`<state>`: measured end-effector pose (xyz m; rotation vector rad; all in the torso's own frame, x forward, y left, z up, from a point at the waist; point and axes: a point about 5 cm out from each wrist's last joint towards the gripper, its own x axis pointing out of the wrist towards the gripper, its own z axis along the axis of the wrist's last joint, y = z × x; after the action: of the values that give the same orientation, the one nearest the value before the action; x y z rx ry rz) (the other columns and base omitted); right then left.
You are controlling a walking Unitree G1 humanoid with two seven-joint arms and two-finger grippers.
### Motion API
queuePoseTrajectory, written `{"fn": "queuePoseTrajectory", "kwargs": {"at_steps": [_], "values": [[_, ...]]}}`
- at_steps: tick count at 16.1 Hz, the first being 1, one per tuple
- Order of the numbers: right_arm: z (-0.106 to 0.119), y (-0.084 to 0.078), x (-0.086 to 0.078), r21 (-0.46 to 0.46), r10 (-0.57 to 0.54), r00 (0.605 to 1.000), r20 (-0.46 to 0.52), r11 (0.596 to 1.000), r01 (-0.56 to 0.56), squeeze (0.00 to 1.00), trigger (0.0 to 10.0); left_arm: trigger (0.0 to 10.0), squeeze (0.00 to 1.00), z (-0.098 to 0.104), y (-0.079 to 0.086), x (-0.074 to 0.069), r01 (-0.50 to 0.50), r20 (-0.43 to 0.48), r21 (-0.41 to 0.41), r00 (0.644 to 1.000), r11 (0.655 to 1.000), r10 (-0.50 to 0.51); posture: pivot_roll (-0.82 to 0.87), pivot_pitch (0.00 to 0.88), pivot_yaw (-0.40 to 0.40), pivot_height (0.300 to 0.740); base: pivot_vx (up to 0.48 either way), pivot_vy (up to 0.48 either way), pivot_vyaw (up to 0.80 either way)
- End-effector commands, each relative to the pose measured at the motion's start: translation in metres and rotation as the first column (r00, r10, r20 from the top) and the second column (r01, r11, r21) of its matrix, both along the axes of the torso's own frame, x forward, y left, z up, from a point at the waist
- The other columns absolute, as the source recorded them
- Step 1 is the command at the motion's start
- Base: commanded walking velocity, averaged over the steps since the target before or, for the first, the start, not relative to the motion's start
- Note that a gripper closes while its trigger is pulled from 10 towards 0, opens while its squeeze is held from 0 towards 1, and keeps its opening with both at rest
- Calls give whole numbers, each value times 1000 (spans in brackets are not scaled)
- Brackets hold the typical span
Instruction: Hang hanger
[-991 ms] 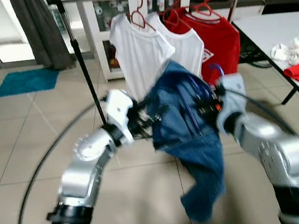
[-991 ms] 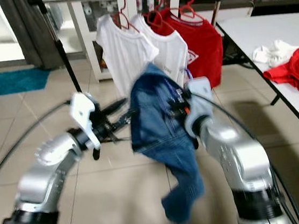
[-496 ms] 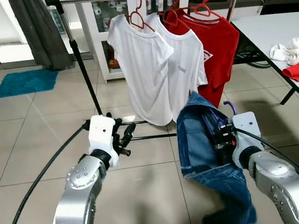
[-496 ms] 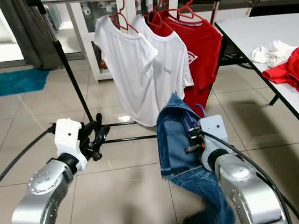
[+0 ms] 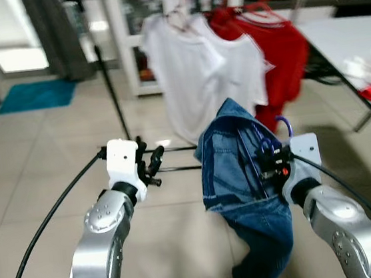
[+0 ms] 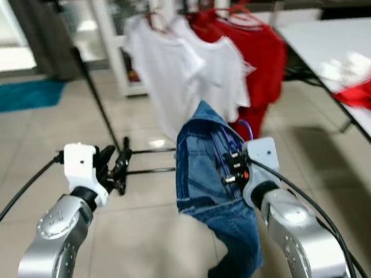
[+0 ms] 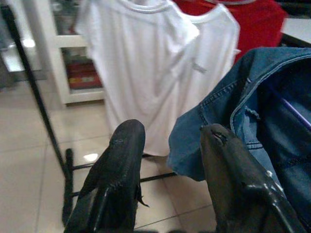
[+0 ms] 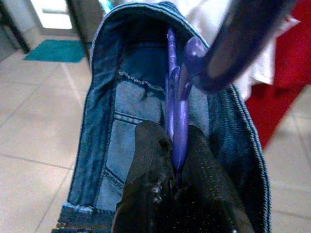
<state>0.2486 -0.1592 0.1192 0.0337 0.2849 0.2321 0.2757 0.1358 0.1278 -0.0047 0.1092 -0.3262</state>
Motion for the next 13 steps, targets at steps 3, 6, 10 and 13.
{"fn": "queuePoseTrajectory", "kwargs": {"at_steps": [3,6,10,13], "values": [[12,7,6,41,26,998,60,999,-29,0,10000,10000,0,4,-5,1,0,8,-4,1000,1000,0,-94,85,18,740,317,0,0],[14,7,7,44,32,997,76,998,-35,0,10000,10000,0,5,-6,0,8,9,-1,1000,1000,-8,-94,84,20,740,320,0,0],[13,16,4,18,120,991,63,992,-121,0,10000,10000,0,5,-4,-2,-1,7,2,1000,1000,1,-91,90,13,740,330,0,198],[13,19,2,12,132,989,64,991,-133,0,10000,10000,0,4,-5,-3,3,7,11,1000,1000,-3,-92,88,12,740,334,0,794]]}}
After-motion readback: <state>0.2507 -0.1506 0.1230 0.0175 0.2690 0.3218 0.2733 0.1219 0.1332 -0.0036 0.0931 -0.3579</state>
